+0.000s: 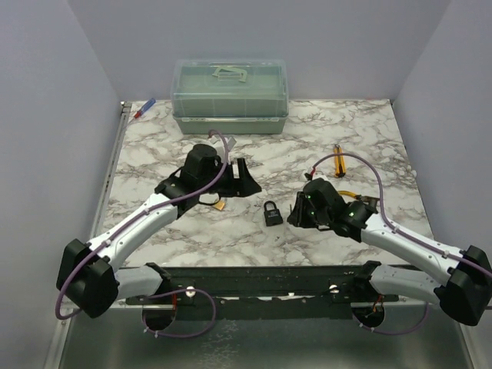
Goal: Unlock with the key
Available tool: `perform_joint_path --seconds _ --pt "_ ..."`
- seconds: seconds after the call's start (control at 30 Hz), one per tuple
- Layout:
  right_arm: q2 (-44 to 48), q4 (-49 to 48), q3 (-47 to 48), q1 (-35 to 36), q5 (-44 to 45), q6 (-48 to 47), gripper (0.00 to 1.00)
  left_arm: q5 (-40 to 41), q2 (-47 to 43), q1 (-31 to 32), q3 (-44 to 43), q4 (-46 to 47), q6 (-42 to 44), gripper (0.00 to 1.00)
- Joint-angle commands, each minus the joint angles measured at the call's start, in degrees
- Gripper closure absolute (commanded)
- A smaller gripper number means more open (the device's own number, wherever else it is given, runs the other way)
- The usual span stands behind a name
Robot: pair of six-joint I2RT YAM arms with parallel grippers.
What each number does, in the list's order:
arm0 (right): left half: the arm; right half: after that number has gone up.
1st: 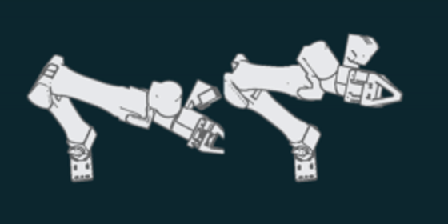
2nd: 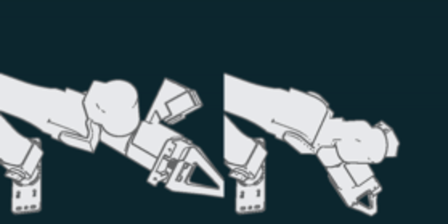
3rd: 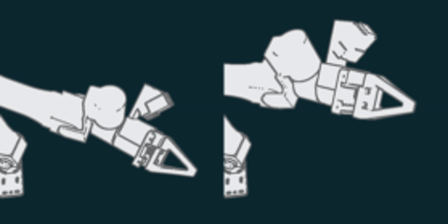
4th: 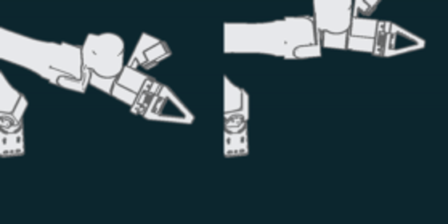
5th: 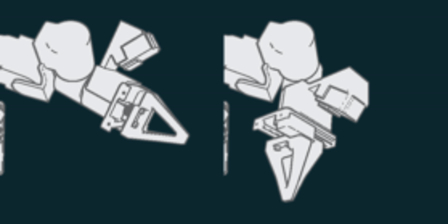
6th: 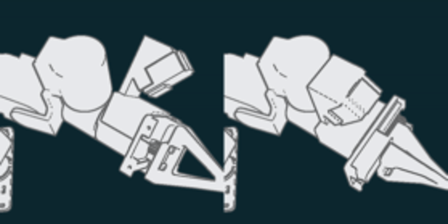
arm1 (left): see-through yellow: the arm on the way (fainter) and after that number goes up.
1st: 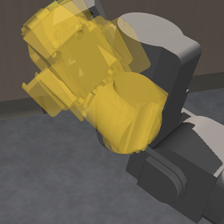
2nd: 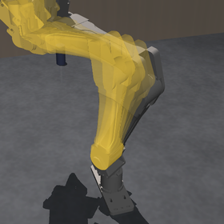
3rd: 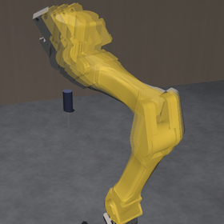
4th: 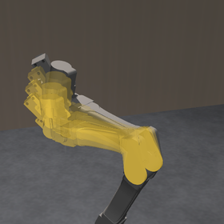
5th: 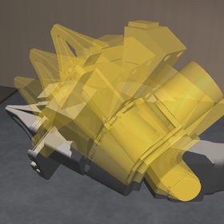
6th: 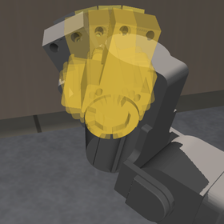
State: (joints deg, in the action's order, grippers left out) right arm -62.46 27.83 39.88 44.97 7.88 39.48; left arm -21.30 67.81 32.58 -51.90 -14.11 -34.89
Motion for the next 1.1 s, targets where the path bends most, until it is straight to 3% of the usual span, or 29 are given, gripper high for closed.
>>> perform_joint_path --seconds 0.0,0.2,0.53,1.07 --pt "2.9 -5.1 -0.1 0.7 -4.9 -5.3 0.89 -1.2 4.2 4.8 0.4 9.0 -5.5 0.26" --pt "4.3 -7.6 0.2 1.1 -7.5 -6.8 0.9 -2.5 9.8 8.3 -0.6 15.4 -8.7 0.31" --pt "4.8 -8.4 0.4 1.8 -9.3 -7.4 0.9 -1.6 17.1 11.1 -3.6 18.0 -11.5 0.44" --pt "6.9 -8.5 -0.1 1.9 -8.1 -7.2 0.9 -1.8 20.7 13.9 -4.7 18.8 -13.3 0.61"
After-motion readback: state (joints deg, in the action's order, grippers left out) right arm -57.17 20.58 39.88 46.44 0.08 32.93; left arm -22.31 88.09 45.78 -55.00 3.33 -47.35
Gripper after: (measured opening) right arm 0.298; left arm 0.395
